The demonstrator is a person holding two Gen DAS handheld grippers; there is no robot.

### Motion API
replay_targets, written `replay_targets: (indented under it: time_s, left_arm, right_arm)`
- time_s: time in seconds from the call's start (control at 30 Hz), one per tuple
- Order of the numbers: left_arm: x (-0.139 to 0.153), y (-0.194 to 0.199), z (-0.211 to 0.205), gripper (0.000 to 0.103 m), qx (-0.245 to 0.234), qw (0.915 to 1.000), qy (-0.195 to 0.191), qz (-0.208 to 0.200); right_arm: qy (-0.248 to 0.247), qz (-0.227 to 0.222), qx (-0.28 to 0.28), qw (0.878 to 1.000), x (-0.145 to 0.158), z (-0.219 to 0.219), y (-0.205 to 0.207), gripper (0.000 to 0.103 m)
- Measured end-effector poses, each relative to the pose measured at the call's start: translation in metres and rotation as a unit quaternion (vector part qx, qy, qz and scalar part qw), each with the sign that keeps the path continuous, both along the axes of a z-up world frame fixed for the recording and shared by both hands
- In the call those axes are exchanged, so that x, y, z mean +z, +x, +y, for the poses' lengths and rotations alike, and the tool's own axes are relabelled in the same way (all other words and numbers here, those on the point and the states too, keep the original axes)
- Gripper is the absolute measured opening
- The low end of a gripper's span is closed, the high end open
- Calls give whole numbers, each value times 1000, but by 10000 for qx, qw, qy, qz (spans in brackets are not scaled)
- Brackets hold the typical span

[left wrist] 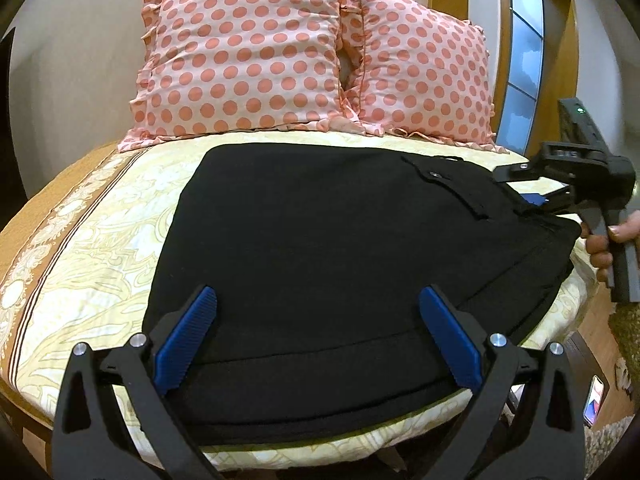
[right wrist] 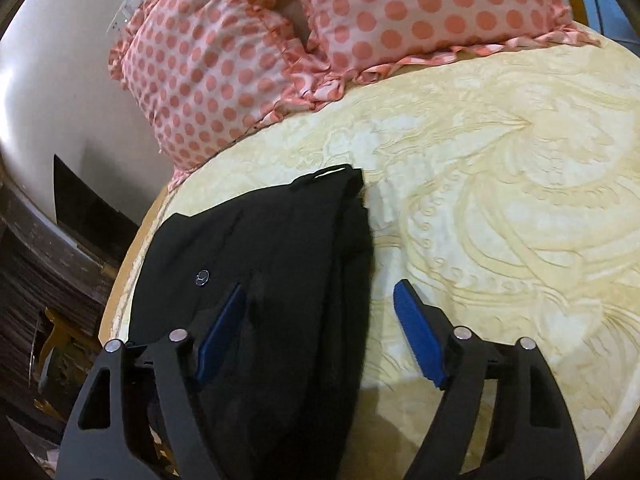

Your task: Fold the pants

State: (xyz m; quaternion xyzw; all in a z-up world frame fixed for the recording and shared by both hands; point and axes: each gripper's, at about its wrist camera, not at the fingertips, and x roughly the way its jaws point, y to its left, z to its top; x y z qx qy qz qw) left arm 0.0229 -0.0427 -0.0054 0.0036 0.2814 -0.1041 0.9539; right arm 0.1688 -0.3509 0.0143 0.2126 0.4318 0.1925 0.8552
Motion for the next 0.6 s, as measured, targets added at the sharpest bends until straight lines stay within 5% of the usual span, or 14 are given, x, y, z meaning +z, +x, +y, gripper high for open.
replay_targets:
  time_s: [0.13,0.3,0.6]
  left_arm:
    - [0,0,-1,101,14,10000,11,-8]
    - [0,1,-1,101,44,10000,8,11]
    - [0,1,0,101,30,10000,6,8]
  right_arm:
    - [-68,-90,2,9999,-1,4,3,73]
    - [-277,-336,219,9988,0,13,-3,54]
    - [-62,-289,172,9994,-5,10,4,60]
